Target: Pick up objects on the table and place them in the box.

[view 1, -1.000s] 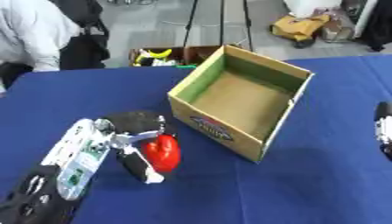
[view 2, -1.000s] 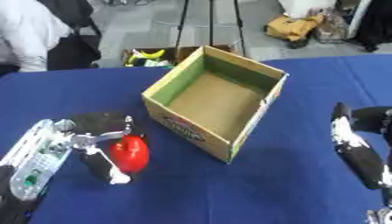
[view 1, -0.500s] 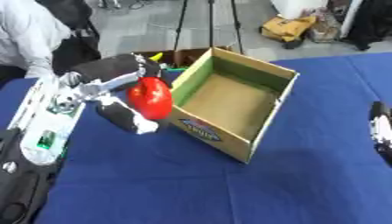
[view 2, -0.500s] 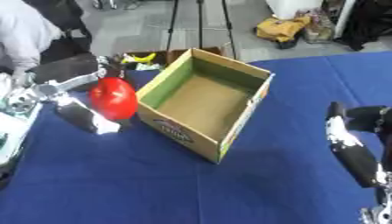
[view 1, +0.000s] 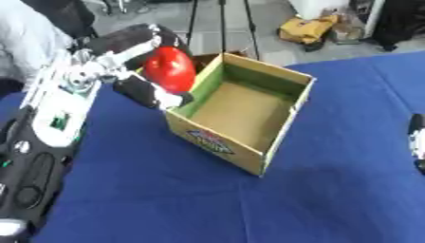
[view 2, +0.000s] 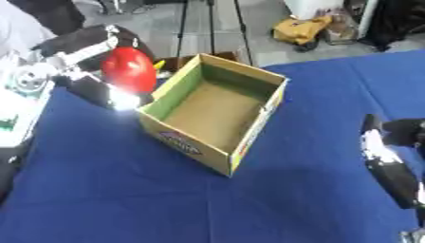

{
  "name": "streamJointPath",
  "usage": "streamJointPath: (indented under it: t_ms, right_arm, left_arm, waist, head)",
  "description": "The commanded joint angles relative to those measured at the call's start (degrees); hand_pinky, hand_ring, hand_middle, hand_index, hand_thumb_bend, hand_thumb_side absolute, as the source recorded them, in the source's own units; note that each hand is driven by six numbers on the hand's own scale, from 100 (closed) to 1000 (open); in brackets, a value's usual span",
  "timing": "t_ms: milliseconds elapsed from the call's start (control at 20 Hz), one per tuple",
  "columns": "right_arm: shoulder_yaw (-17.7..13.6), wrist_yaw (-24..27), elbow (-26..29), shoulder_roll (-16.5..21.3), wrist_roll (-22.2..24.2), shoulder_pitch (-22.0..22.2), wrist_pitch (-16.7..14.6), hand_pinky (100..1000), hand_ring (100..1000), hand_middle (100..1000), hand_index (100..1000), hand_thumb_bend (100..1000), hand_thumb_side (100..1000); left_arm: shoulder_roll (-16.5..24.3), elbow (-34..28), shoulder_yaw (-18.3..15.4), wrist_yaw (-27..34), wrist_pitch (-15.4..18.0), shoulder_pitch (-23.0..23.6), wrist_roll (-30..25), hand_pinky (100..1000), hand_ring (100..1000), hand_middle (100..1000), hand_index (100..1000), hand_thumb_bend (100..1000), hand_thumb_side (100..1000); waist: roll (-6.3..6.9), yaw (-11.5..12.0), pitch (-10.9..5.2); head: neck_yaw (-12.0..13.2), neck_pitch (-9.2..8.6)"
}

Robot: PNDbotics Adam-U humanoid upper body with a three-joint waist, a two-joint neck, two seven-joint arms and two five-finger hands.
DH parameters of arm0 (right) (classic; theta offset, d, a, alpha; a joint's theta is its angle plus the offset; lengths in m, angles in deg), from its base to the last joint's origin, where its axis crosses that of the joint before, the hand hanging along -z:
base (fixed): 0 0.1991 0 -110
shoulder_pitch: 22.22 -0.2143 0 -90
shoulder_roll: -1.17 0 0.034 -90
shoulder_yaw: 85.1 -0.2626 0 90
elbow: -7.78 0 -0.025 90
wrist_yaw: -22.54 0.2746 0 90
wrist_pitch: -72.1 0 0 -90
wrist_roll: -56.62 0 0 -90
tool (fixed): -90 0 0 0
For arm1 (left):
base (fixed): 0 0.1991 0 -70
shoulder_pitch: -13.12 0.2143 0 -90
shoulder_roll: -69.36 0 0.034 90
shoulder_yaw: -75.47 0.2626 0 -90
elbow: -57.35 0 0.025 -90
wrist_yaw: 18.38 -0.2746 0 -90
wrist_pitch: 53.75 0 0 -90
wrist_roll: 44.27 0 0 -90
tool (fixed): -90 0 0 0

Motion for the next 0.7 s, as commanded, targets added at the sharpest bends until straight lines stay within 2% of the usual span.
streamJointPath:
  t_ms: [50, 300, 700]
  right_arm:
    - [0.33, 0.37, 1.19, 1.49, 0.38, -0.86, -0.24, 603, 488, 407, 534, 298, 409]
    - [0.81, 0.54, 1.19, 2.06, 0.84, -1.78, -0.72, 603, 488, 407, 533, 303, 411]
    - [1.54, 1.09, 1.19, 3.37, 1.19, -3.43, -2.11, 602, 488, 407, 533, 302, 414]
  left_arm:
    - [-0.33, 2.9, -1.36, -2.91, 0.24, -2.74, 4.6, 100, 446, 550, 582, 100, 119]
    - [-1.6, 9.47, -2.36, -7.02, 1.84, -6.08, 14.35, 100, 444, 544, 577, 100, 104]
    - [-2.8, 17.74, -3.39, -11.71, 7.55, -8.03, 21.61, 100, 433, 524, 564, 100, 113]
  waist:
    - [-0.12, -0.6, -0.84]
    - [0.88, -3.27, 0.32]
    - [2.64, -6.82, 2.24]
  head:
    - [1.0, -0.08]
    - [2.43, 0.34]
    - [3.75, 0.17]
